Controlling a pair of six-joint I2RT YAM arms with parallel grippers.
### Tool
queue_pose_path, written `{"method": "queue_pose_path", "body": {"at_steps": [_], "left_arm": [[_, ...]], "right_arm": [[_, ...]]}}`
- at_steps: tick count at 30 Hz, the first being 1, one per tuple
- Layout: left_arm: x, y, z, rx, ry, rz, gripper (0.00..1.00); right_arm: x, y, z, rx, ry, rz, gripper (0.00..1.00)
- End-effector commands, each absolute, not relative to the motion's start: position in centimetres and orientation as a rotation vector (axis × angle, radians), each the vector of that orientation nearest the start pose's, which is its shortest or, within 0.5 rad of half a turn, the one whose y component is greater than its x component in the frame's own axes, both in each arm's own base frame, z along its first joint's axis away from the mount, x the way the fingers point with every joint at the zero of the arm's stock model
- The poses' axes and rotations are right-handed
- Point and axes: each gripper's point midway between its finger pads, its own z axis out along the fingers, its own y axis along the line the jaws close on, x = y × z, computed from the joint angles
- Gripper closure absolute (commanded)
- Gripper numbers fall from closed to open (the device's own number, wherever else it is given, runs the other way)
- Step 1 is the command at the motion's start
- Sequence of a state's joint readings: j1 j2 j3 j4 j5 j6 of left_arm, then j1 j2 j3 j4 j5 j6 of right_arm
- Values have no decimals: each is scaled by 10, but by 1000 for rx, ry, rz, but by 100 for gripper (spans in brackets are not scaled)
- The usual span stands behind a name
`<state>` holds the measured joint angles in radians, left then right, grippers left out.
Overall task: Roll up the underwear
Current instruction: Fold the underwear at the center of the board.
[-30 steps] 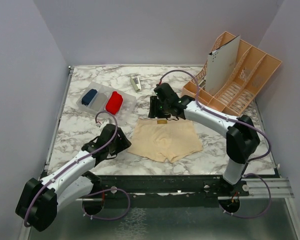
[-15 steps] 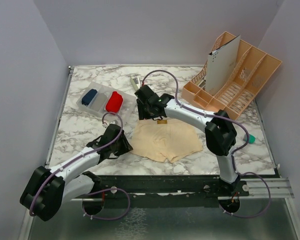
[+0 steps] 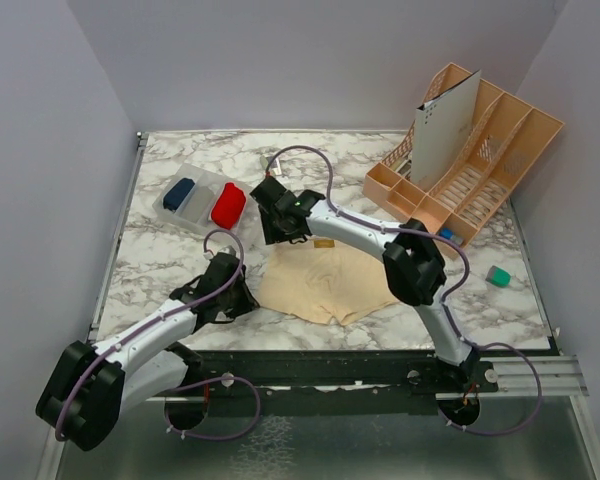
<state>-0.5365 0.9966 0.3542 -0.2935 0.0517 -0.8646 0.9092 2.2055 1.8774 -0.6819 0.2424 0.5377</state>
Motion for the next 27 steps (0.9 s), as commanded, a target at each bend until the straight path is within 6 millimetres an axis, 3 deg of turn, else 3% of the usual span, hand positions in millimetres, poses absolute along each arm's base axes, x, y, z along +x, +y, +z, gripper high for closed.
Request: {"method": "queue_pose_path", "body": {"at_steps": [1,6,18,23,27], "left_arm": [[173,-150,17,-375,2613,-593,94],[173,-154,19,-355,2604,-622,98],[171,-163,23,-312,2577,-713,100],[172,-164,26,-318,2555,-731,100],[175,-166,31,-306,2539,-747,100]], "right_arm": [[346,413,57,-404,2542,179,51],[348,419,42,-409,2545,147,52],[356,410,15,-458,2538,-29,58],[356,408,7,-466,2536,-45,68],[360,417,17,-479,2519,-6,88]]}}
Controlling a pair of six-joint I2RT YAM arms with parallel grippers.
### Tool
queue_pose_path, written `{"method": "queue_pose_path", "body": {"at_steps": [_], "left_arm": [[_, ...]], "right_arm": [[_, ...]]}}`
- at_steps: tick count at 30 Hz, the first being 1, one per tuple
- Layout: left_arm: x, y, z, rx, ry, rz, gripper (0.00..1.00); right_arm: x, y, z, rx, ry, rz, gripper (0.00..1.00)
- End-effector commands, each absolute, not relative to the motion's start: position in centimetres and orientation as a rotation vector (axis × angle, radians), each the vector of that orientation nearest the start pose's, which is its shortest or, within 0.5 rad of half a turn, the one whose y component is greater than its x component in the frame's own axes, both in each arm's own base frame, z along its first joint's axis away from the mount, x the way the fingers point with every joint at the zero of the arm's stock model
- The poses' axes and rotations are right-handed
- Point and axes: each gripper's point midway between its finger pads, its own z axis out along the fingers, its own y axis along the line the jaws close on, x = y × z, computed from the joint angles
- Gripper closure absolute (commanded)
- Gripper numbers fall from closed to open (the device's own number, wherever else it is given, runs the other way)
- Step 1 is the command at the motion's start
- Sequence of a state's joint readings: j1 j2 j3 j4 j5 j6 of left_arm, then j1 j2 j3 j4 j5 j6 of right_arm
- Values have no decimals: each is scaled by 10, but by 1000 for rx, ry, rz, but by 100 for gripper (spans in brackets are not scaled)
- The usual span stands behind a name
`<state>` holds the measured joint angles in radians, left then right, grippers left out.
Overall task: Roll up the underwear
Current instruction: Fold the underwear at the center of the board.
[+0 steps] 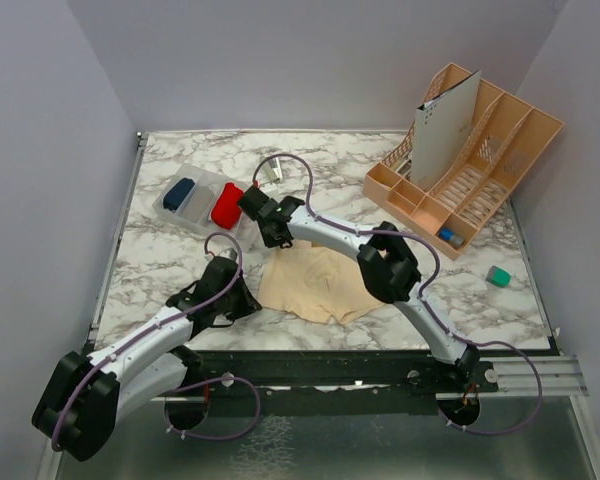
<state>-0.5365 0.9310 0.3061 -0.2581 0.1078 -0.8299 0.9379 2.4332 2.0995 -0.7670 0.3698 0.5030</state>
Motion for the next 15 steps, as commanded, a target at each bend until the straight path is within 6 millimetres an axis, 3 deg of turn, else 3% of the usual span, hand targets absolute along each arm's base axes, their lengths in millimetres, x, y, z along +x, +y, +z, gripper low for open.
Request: {"method": "queue_pose_path", "body": {"at_steps": [1,3,10,15], "left_arm": [[176,-167,33,-298,2532,-750,100],[181,-168,40,-290,2513,-747,100],[191,-155,85,-366,2465,-657,100],[189,-151,112,-363,2442,-656,100]], "right_arm": [[361,421,23,-482,2513,16,94],[362,429,36,-484,2498,71,99],[360,456,94,-441,2432,329,100],[355,468,122,-390,2425,551,100]]}}
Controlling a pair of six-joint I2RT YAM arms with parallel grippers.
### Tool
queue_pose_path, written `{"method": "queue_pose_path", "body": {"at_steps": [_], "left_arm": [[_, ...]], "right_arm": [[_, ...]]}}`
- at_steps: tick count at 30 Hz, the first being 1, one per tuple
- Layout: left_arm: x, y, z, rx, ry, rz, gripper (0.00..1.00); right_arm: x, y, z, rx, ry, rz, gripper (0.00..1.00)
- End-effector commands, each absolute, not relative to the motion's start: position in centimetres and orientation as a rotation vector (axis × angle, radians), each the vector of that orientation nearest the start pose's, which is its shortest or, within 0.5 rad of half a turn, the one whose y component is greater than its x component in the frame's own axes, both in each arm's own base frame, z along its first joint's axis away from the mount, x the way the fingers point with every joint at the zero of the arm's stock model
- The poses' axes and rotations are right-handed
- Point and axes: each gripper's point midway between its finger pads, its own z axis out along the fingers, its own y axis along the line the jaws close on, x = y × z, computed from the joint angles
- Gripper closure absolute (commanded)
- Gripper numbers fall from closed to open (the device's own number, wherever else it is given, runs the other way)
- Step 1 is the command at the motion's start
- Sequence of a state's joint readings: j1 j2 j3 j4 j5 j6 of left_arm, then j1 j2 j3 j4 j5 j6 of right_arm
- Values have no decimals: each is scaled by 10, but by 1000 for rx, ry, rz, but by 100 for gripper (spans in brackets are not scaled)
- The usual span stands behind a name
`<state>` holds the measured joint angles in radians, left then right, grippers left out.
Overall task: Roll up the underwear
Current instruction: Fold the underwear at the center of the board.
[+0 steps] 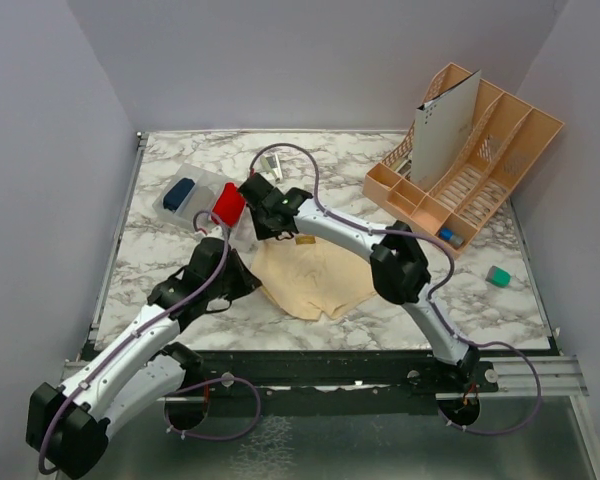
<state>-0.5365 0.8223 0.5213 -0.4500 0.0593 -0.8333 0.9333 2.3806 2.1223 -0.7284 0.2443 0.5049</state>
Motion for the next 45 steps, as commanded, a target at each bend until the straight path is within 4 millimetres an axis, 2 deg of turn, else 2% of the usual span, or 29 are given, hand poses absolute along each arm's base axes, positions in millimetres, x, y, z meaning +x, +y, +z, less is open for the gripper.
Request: {"method": "queue_pose_path", "body": {"at_steps": [1,6,12,14,17,22,25,29,32,34,36,38,39,42,45], "left_arm": [[188,-151,116,-358,2435,-665,100],[186,-169,140,-233,2422,-782,100],[187,-205,182,-25,2335,-1025,100],[189,-219,190,8,2315,-1097,100],[193,-237,191,48,2313,-1126,100],[192,-278,189,135,2327,-1139,100],[194,-306,187,154,2330,-1185,100],[194,-340,194,194,2300,-1257,100],[191,-357,192,253,2314,-1242,100],[199,-349,182,213,2341,-1136,98],[215,-320,161,110,2380,-896,82],[224,-287,140,51,2399,-674,58],[225,-275,131,45,2404,-601,50],[225,-260,108,114,2431,-482,42],[233,-262,96,132,2443,-423,38]], "right_arm": [[356,468,125,-379,2422,582,100],[362,457,140,-332,2412,668,99],[374,428,154,-282,2383,784,100],[381,415,157,-261,2377,819,100],[391,390,156,-221,2380,838,100],[402,355,145,-199,2408,832,99],[406,336,139,-190,2424,799,100],[407,314,130,-210,2443,757,99],[407,302,123,-218,2460,719,100],[405,298,117,-221,2476,719,100],[401,298,109,-220,2504,721,100],[399,297,102,-213,2521,723,99],[398,297,100,-210,2524,723,100],[396,298,101,-207,2527,739,99],[396,298,103,-196,2522,740,99]]}}
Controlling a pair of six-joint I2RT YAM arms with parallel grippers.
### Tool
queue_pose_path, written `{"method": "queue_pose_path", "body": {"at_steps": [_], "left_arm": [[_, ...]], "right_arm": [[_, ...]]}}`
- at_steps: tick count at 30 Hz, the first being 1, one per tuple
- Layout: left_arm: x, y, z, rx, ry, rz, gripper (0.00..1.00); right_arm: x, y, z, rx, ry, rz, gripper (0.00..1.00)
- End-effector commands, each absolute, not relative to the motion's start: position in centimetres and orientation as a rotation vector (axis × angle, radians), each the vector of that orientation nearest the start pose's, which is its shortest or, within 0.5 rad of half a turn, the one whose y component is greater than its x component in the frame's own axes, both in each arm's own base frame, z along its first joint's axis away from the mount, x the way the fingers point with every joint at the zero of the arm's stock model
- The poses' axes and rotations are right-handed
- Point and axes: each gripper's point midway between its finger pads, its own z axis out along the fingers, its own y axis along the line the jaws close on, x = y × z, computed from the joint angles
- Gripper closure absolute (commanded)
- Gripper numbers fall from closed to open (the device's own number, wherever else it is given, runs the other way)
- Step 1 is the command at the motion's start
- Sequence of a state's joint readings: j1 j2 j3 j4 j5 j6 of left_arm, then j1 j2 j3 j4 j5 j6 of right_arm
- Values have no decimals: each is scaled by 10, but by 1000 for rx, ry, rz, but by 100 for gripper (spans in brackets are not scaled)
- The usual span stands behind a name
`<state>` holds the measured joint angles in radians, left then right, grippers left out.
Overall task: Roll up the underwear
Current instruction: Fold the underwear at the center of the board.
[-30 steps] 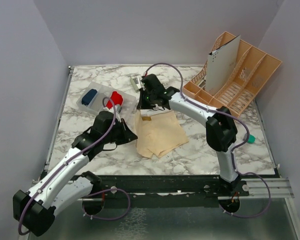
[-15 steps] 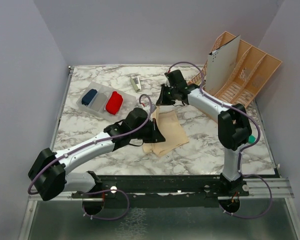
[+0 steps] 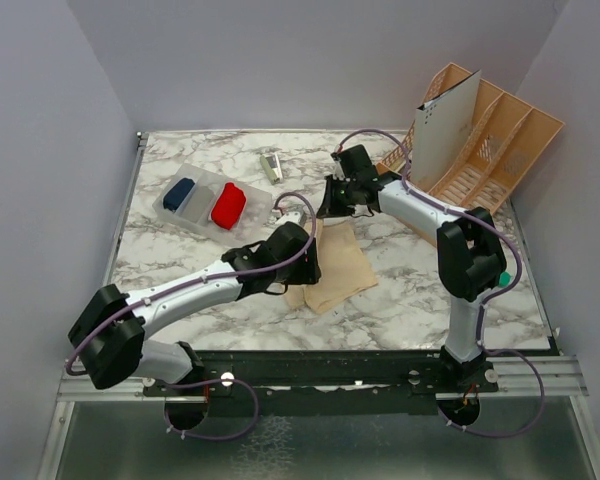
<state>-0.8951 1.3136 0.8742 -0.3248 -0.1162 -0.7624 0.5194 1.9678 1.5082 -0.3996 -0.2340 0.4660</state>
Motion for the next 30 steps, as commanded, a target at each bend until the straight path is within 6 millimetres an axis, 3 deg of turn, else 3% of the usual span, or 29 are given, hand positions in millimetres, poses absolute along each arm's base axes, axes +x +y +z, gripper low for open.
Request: {"method": "queue_pose_path", "body": {"at_steps": [1,6,14,20,27,30], "left_arm": [[238,-264,95,130,2435,-406,37],[255,-280,86,223,2435,-318,35],[256,-301,67,408,2446,-169,50],[253,-294,51,494,2459,26,53],[253,-287,46,504,2423,194,54],[252,-287,43,530,2414,228,60]], "right_arm": [[396,298,103,-193,2521,739,100],[395,297,101,-177,2531,738,99],[396,296,102,-173,2536,725,100],[398,295,105,-171,2528,715,99],[397,293,105,-171,2532,704,100],[397,293,105,-169,2533,705,99]]}}
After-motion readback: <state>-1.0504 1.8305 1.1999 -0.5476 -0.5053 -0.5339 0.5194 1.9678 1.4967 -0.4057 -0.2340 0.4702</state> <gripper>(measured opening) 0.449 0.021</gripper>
